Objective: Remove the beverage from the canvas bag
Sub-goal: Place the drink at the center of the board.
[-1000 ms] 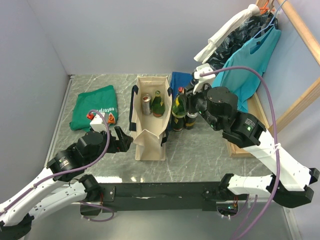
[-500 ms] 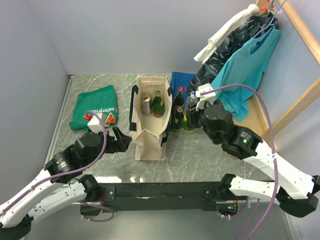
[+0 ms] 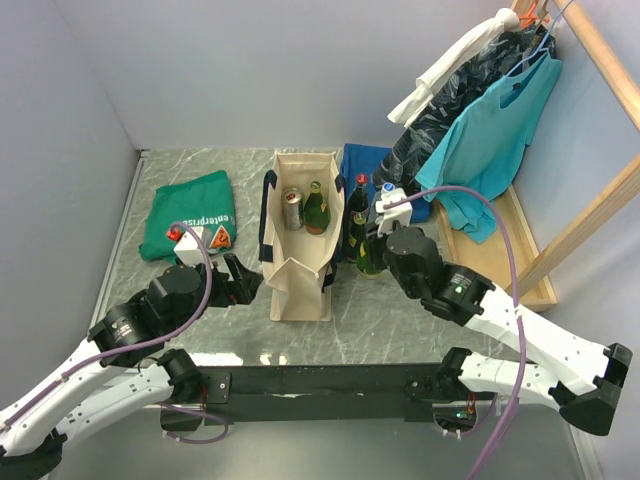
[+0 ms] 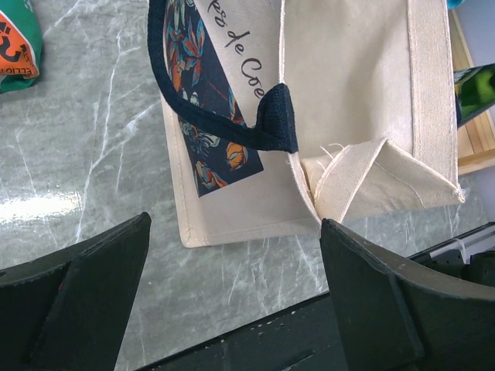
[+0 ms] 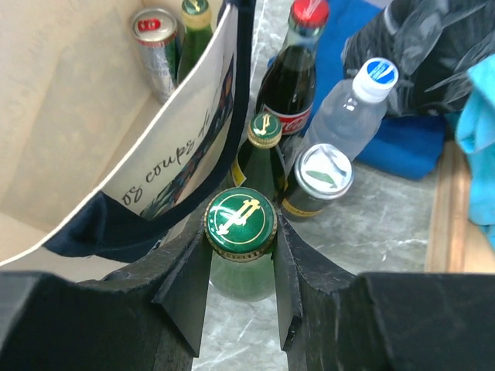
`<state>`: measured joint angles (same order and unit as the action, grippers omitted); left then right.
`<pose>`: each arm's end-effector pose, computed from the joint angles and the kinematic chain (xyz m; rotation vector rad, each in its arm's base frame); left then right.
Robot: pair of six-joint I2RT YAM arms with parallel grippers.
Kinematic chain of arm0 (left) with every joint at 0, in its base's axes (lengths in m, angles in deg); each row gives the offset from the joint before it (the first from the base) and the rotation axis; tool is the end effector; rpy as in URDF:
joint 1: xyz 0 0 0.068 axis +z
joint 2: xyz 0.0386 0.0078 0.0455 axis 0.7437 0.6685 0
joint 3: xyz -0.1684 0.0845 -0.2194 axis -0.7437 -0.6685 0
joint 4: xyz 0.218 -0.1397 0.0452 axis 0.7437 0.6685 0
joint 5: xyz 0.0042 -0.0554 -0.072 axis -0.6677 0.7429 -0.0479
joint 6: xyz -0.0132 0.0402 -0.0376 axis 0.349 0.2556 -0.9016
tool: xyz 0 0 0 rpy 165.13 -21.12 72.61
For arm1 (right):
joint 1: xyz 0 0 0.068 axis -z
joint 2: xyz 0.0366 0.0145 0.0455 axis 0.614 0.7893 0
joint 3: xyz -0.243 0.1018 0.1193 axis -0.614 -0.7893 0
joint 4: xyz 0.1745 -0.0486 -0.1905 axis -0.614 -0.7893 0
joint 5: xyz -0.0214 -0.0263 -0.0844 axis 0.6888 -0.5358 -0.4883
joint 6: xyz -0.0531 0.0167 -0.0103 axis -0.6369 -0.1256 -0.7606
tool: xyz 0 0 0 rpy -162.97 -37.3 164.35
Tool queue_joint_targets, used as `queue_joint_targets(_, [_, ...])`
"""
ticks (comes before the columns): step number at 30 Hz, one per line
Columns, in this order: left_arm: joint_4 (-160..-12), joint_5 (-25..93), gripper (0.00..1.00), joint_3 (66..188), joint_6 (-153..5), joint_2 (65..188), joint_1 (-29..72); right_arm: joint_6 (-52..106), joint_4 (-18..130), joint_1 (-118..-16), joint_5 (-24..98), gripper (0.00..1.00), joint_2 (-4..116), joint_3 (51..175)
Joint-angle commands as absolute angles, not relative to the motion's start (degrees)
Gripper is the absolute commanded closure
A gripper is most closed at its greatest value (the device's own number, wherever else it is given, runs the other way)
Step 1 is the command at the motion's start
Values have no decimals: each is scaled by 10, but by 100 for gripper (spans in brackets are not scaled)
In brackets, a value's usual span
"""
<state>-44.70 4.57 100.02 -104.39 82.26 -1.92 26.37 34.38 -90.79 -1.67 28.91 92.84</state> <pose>0.0775 -0.0703 0.3305 -0.0913 2.0340 -0.6669 0.1373 0.1477 0.3692 -0.4098 1.8407 0.1812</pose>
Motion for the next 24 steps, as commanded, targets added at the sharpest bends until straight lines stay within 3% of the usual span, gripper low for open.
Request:
queue_joint_targets(1, [-451,39,4,1009,-1048,817,-21,280,497,-903,-43,100,267,914])
queue_joint_targets(24, [-453,39,4,1008,-1048,814,-22,319,671,-890,-40,100,310,792])
